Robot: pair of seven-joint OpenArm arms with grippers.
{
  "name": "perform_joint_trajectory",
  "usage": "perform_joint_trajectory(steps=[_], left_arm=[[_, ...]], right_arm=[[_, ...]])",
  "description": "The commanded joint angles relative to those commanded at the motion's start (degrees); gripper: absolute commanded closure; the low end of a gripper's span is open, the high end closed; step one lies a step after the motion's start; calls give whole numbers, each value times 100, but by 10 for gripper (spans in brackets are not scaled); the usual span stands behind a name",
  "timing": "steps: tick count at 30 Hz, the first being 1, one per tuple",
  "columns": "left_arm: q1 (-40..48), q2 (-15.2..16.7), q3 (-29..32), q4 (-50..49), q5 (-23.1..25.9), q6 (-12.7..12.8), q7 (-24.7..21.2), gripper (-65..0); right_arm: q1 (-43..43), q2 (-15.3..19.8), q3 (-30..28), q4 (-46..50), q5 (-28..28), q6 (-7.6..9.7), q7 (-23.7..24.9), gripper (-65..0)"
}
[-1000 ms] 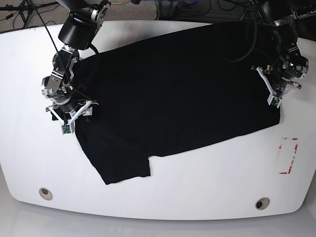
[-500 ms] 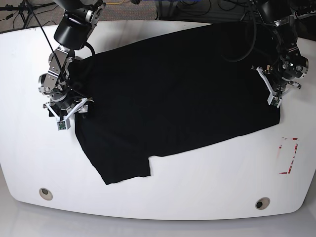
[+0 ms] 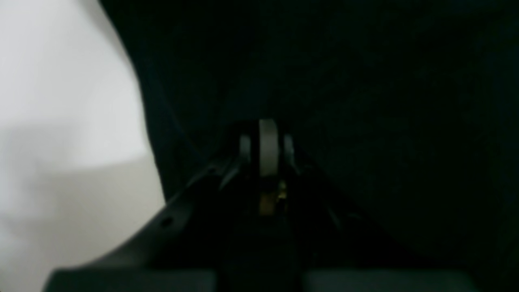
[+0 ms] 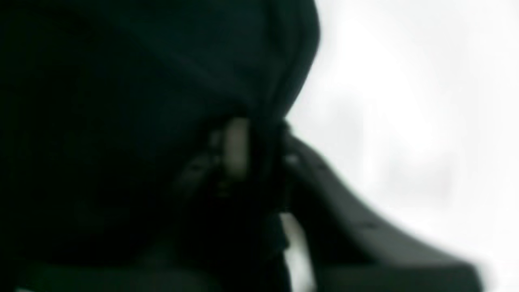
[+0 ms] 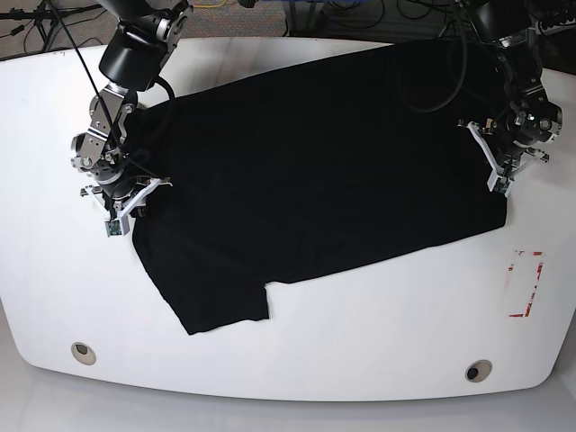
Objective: Fold the T-shirt properly
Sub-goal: 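Grasp the shirt corner with the right gripper and pull it outward, then slide the left gripper along the shirt edge and grasp the corner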
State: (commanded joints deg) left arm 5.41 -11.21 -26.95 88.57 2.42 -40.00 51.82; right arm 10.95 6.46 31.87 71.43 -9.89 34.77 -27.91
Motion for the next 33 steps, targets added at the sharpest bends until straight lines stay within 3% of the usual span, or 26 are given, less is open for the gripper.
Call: perform_joint_trajectory(steps=[6,9,14,16,18,20,25,33], left_arm=[[-149,9,-18,70,-9,0,35,0],[-149,18,-18,316,-18,0,44,-40],[-343,26,-26,853,-88,0,308,-228],[-510,26,-70,1011,-325,0,598,-351],[-686,0,-316,1090,-571,0,818,-457],[-844,0,-607,1081,-738,0,914,-517],[-1327,-26,-1099,607,-800,0,932,-525],[-1873,-387,-1301,-721,-835,0,914,-525]], right_arm=[[-9,-35,-9,18,-18,0,0,0],[-9,-35,-9,18,-18,0,0,0],[-9,-35,-9,18,-18,0,0,0],[-9,-35,-9,18,-18,0,0,0],[-9,-35,-9,18,-18,0,0,0],[-9,-35,-9,18,-18,0,0,0],[-9,-35,-9,18,-18,0,0,0],[-9,-35,-9,18,-18,0,0,0]])
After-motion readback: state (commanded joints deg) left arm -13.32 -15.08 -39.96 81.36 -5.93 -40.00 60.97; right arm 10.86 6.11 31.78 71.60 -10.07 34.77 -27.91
